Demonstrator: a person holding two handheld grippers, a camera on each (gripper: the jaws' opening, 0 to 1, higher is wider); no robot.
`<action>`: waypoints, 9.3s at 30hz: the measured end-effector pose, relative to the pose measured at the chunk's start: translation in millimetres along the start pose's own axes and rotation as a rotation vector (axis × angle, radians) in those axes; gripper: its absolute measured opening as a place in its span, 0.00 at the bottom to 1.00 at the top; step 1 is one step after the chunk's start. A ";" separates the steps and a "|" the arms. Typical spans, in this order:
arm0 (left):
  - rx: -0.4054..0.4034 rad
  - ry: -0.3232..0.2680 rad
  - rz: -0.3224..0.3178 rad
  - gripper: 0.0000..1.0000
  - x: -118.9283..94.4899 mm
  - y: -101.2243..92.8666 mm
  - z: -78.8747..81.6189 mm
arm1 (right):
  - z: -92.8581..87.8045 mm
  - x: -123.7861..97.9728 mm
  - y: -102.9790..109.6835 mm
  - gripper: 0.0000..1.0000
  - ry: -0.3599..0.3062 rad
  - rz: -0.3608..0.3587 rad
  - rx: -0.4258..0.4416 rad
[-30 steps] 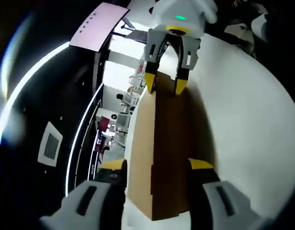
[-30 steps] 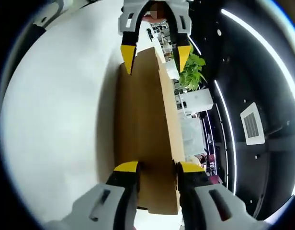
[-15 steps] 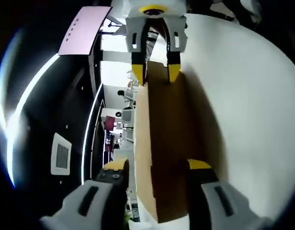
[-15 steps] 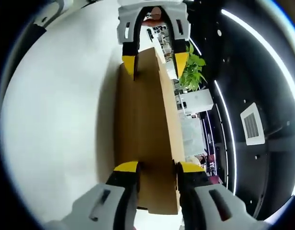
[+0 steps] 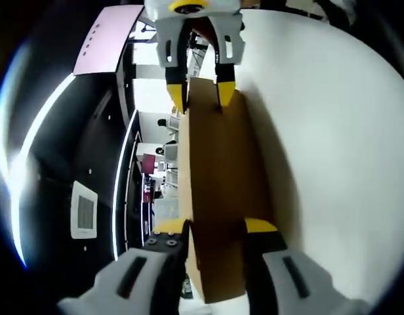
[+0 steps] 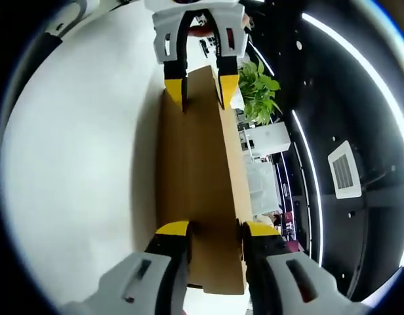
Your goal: Operate the shoe box by opening the lid, removing the specified soft item, and placing it in the target area until the item is outside and the box remains undamaged.
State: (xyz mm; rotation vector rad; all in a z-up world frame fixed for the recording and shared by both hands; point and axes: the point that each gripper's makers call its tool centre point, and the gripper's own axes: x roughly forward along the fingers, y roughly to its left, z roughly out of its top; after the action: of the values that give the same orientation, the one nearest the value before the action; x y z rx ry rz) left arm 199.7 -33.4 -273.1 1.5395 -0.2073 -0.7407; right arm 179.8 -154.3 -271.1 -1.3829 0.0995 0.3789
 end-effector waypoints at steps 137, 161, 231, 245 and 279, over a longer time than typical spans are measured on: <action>-0.075 0.060 0.037 0.30 -22.2 65.1 5.7 | 13.9 -10.1 -63.7 0.28 -0.044 -0.016 -0.091; -0.068 0.052 0.046 0.29 -21.5 78.6 4.2 | 15.4 -5.3 -76.0 0.27 -0.049 -0.034 -0.091; -0.274 -0.016 -0.215 0.36 -41.0 10.5 -18.5 | 17.5 -3.6 -86.6 0.26 -0.036 -0.063 -0.086; -0.266 0.002 -0.237 0.33 -20.8 2.0 -23.8 | 16.9 -4.1 -86.1 0.26 -0.037 -0.064 -0.086; -0.207 0.015 -0.532 0.14 -21.0 -8.0 -26.9 | 17.3 -3.2 -87.8 0.26 -0.033 -0.066 -0.096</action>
State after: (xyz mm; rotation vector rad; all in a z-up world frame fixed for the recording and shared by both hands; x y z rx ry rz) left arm 196.2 1.3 -275.6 1.4095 0.2964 -1.1281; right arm 202.2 -150.3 -184.5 -1.4699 0.0089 0.3549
